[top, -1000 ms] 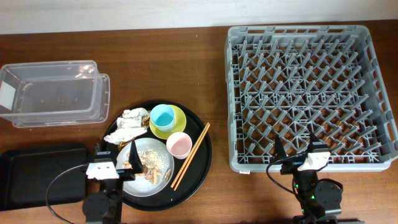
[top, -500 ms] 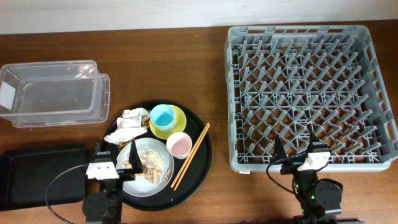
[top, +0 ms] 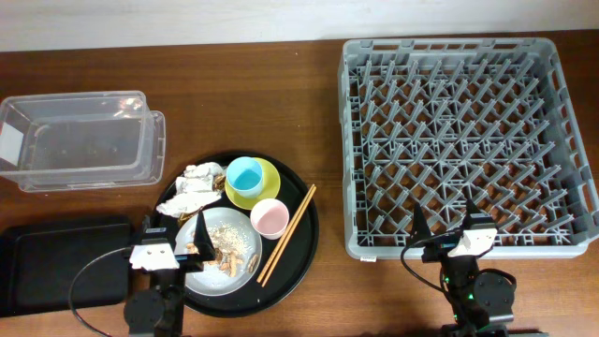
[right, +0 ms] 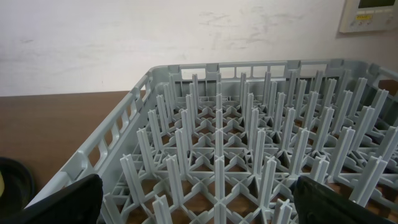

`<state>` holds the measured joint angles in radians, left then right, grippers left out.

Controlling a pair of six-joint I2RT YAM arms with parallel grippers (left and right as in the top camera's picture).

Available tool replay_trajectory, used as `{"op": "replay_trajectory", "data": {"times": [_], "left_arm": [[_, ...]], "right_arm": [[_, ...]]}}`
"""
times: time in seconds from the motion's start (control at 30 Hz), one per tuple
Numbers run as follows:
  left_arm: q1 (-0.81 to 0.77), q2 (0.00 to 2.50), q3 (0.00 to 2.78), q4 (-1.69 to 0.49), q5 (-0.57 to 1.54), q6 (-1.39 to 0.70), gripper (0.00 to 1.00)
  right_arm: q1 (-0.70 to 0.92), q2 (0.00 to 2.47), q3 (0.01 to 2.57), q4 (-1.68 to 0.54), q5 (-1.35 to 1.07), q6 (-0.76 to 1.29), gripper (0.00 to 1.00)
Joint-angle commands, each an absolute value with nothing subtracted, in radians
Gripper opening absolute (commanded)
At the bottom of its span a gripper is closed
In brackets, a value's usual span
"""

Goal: Sort waste into correct bins and load items into the dishwasher rack
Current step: 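Move the left gripper down toward the white tissues on the tray, then grasp the crumpled white tissues with the left gripper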

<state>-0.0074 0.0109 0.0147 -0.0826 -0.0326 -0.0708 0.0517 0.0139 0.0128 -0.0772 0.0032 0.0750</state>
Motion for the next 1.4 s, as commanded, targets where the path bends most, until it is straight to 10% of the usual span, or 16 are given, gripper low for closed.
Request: {"op": "replay_trajectory", "data": {"times": [0.0,0.37,0.7,0.93,1.17,1.37], "left_arm": [[-0.013,0.008,0.010,-0.084,-0.022,-0.055,1.00],[-0.013,0.012,0.010,0.017,0.746,-0.460,0.99],[-0.012,0.020,0.186,0.067,0.588,-0.440,0.99],[-0.012,0.538,0.727,-0.796,0.185,-0.225,1.00],[-0.012,0.910,1.009,-0.897,0.377,-0.207,1.00],[-0.013,1.179,1.104,-1.001,0.001,-0.359,1.00]], "right_arm": [[0.044,0.006,0.006,-0.081,0.012,0.075,0.98],[0.044,0.006,0.006,-0.081,0.012,0.075,0.98],[0.044,0.006,0.006,-0.081,0.012,0.075,0.98],[0.044,0.006,0.006,-0.081,0.012,0.075,0.98],[0.044,0.006,0.006,-0.081,0.012,0.075,0.98],[0.044,0.006,0.006,-0.081,0.012,0.075,0.98]]}}
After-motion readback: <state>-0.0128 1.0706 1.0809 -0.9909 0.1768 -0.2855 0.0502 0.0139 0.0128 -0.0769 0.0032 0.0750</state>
